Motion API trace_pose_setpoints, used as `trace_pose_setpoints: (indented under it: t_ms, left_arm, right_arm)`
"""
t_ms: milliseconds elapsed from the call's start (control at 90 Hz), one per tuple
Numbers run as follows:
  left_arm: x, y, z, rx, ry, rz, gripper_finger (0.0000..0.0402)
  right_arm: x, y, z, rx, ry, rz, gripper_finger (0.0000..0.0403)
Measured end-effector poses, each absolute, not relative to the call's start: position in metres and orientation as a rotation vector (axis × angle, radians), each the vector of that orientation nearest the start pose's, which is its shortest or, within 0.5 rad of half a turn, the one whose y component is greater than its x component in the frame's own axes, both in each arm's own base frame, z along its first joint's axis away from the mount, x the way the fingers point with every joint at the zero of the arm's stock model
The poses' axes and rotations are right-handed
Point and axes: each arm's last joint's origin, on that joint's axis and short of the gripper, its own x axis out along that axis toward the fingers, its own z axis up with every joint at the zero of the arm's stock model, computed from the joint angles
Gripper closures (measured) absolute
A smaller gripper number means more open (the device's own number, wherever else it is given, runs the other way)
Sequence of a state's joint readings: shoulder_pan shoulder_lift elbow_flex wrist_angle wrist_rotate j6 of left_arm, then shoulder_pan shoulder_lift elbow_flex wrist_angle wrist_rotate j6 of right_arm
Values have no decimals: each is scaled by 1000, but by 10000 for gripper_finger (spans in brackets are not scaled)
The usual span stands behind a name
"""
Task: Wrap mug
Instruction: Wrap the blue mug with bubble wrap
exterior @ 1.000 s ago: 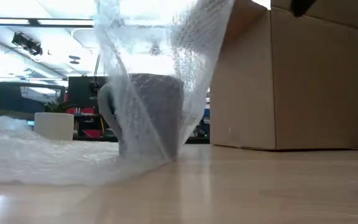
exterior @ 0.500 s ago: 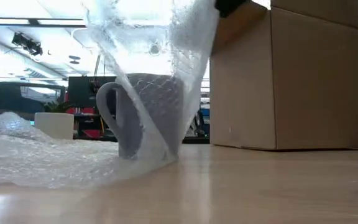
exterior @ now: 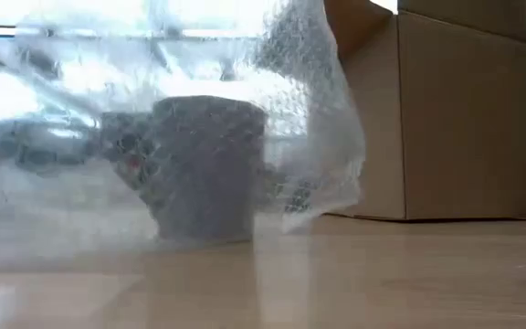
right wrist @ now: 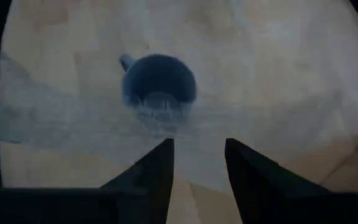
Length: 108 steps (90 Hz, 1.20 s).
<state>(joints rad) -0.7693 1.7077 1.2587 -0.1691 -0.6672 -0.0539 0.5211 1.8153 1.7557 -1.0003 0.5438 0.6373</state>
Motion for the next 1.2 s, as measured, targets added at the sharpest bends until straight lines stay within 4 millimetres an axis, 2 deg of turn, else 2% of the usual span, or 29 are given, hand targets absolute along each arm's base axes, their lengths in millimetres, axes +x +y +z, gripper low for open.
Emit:
trace_pose_setpoints:
  t_ms: [144,378,556,656,778,1044,1200]
  left_arm:
    - [275,-248,260,348,513,-83,402]
    - [258,-234,274,223,572,-9,402]
    - [252,-228,271,203,608,85,402]
    - [251,-223,268,171,648,127,402]
    - [248,-220,265,148,678,160,402]
    - [235,-206,255,120,804,298,402]
    - [235,-208,255,109,791,292,402]
  right_arm:
    - [329,180,322,81,894,-284,285]
    - [308,197,317,158,995,-294,285]
    - [296,215,317,167,970,-292,285]
    - [293,217,314,128,928,-331,286]
    - [294,209,300,48,897,-416,291]
    - [297,189,241,-27,954,-499,312]
    - [310,176,225,-106,868,-512,327]
